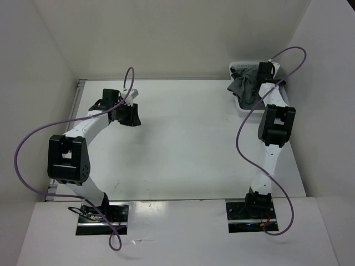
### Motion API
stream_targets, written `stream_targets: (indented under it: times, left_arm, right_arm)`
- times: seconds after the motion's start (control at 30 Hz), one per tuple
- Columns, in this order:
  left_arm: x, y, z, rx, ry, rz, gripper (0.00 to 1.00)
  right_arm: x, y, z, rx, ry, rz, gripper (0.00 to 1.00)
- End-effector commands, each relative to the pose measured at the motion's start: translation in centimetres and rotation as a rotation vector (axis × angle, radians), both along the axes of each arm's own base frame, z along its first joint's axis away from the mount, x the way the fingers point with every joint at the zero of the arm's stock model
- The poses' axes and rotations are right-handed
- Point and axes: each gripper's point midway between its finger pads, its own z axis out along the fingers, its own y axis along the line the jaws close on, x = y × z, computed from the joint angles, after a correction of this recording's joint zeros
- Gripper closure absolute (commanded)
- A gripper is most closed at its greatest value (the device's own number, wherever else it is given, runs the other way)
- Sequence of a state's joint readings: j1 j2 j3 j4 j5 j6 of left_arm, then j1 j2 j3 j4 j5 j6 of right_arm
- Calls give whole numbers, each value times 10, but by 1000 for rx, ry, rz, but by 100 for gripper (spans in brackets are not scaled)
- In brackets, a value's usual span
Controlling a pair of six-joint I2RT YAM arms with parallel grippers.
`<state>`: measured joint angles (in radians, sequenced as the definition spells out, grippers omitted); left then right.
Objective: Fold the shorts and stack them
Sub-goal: Grab the shorts from the pile, then move the shorts to the center of the board
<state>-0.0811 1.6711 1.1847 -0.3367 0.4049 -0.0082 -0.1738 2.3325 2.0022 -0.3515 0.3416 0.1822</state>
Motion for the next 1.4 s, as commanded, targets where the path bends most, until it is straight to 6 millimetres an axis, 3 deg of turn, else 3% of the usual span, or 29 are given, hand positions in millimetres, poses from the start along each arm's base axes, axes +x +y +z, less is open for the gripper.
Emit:
stream_targets:
  times: [0.0, 0.1, 0.13, 0.17, 0.23, 0.27, 0.3, 0.33, 0.37, 0.47, 0.53, 0.57, 0.63, 0.7, 0.73, 0.8, 0.83, 0.87, 0.9, 0.97, 1.0, 1.07, 1.17, 1.23, 1.3, 1.37]
  left_arm:
    - [0, -3, 20, -18, -70, -21, 56]
    - [-3, -3, 23, -19, -84, -21, 63]
    - [-3, -3, 26, -20, -100, -21, 63]
    - [-6, -1, 21, -11, -87, -14, 63]
    - [-8, -1, 29, -14, -117, -14, 63]
    - [-6, 1, 33, -6, -136, -6, 63]
    - [-10, 1, 34, -6, -139, -6, 63]
    - [-13, 1, 34, -6, -138, -6, 63]
    - [-10, 3, 35, 2, -149, 3, 63]
    - [-9, 7, 40, 17, -185, 20, 63]
    - [-8, 8, 42, 22, -201, 27, 61]
    - [-6, 8, 49, 19, -225, 27, 61]
    - [-4, 10, 54, 25, -249, 36, 60]
    - [-1, 13, 57, 35, -273, 49, 60]
    - [1, 12, 60, 33, -288, 50, 60]
    - [8, 16, 71, 45, -329, 68, 60]
    - [10, 16, 75, 43, -340, 69, 60]
    - [12, 15, 78, 42, -352, 69, 60]
    - [15, 15, 84, 40, -367, 70, 60]
    - [22, 26, 92, 42, -397, 98, 59]
    - [27, 30, 103, 42, -420, 108, 59]
    - [33, 44, 112, 51, -448, 145, 59]
    - [42, 63, 130, 58, -487, 188, 59]
    - [45, 78, 136, 72, -499, 227, 57]
    - [48, 90, 143, 82, -520, 257, 57]
    - [46, 98, 151, 86, -538, 277, 55]
  right_arm:
    - [18, 62, 61, -26, -120, 110, 100]
    - [21, 91, 84, -53, -153, 117, 100]
    - [24, 90, 101, -42, -193, 92, 100]
    - [26, 97, 101, -40, -192, 103, 100]
    - [29, 98, 111, -9, -226, 80, 100]
    - [28, 106, 129, -9, -255, 92, 100]
    - [27, 105, 135, -8, -268, 79, 100]
    - [27, 118, 149, -11, -294, 92, 100]
    - [24, 115, 170, -28, -329, 86, 100]
    - [17, 124, 210, -44, -394, 87, 100]
    - [7, 127, 251, -49, -466, 79, 100]
    - [3, 138, 266, -55, -490, 93, 100]
    - [-13, 144, 314, -58, -581, 98, 100]
    - [-24, 157, 348, -57, -652, 115, 100]
    - [-36, 161, 378, -60, -710, 125, 100]
    - [-49, 179, 409, -49, -780, 166, 100]
    - [-64, 186, 437, -46, -840, 197, 100]
    - [-69, 196, 447, -58, -858, 239, 100]
    - [-78, 222, 467, -45, -916, 317, 100]
    - [-99, 249, 496, -74, -977, 412, 100]
    - [-111, 282, 510, -48, -1020, 500, 100]
    - [-129, 308, 525, -2, -1064, 580, 100]
    - [-155, 368, 538, 133, -1120, 789, 100]
    - [-161, 385, 538, 195, -1126, 853, 100]
    - [-158, 409, 517, 239, -1071, 929, 100]
    - [-169, 421, 513, 272, -1063, 1019, 100]
